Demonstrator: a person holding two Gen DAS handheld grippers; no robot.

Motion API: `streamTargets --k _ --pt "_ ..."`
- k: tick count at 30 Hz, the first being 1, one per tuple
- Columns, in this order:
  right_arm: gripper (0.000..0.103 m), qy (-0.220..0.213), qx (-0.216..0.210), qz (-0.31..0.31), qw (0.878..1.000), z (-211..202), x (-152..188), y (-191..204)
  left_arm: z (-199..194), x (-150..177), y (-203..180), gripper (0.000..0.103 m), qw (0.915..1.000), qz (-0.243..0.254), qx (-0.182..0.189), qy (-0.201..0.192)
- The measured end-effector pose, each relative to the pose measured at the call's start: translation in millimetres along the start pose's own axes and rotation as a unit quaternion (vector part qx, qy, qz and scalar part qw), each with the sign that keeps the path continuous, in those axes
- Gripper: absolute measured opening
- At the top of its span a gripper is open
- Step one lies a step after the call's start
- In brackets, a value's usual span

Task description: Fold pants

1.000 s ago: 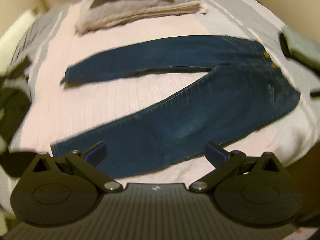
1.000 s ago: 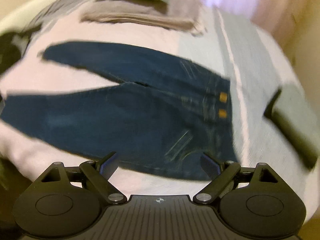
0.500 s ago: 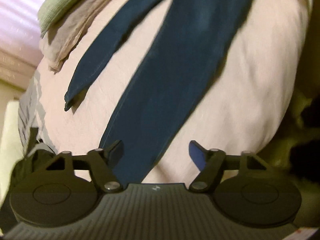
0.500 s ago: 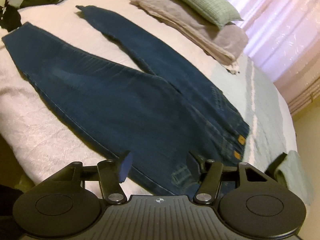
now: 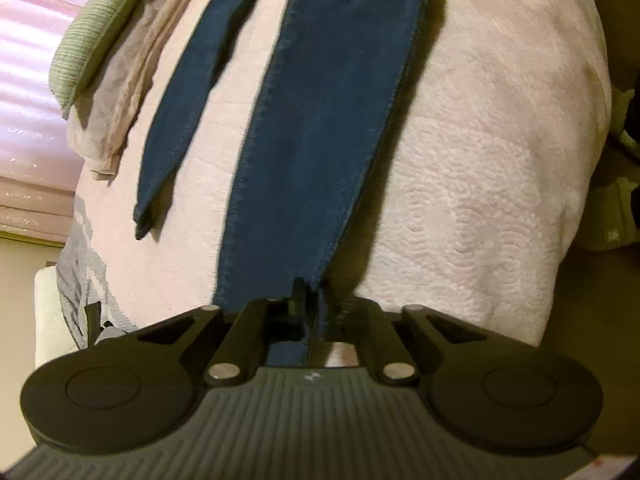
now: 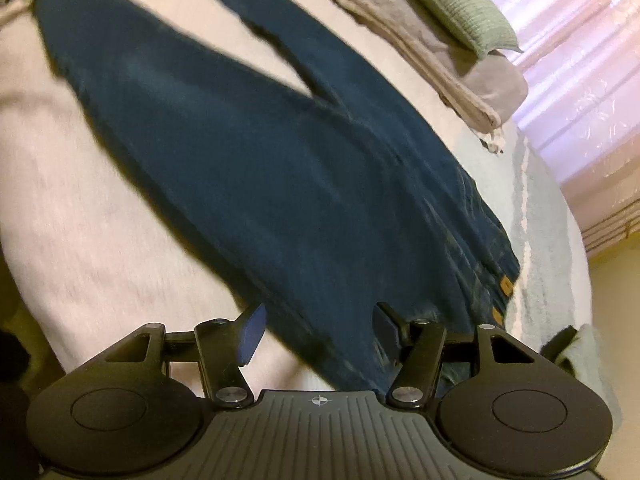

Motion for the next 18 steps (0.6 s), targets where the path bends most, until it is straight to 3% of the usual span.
streamTargets --k 9,16,18 --pt "0.057 0.019 0.061 -0.096 0.993 43 83 -21 -20 -26 48 0.002 0.9966 -0.082 0.001 -0.003" --pt "0.056 -0.021 0.076 -0.167 0.983 84 119 -41 -21 -38 56 0.002 0.9929 -0.116 0.000 0.025" --pt "0.043 -0.017 0.089 -0.172 0.981 95 124 -52 -20 -40 55 0.002 0.9916 -0.124 0.000 0.034"
Point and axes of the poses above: each gripper's, at about its wrist camera, not at the fingertips, and z roughly the way its jaws point, y to its left, x to its underside, the point moved 4 cm from there along z, roughly the way its jaws point, and after that the axes turned 14 degrees about x, right-handed, at the moved point
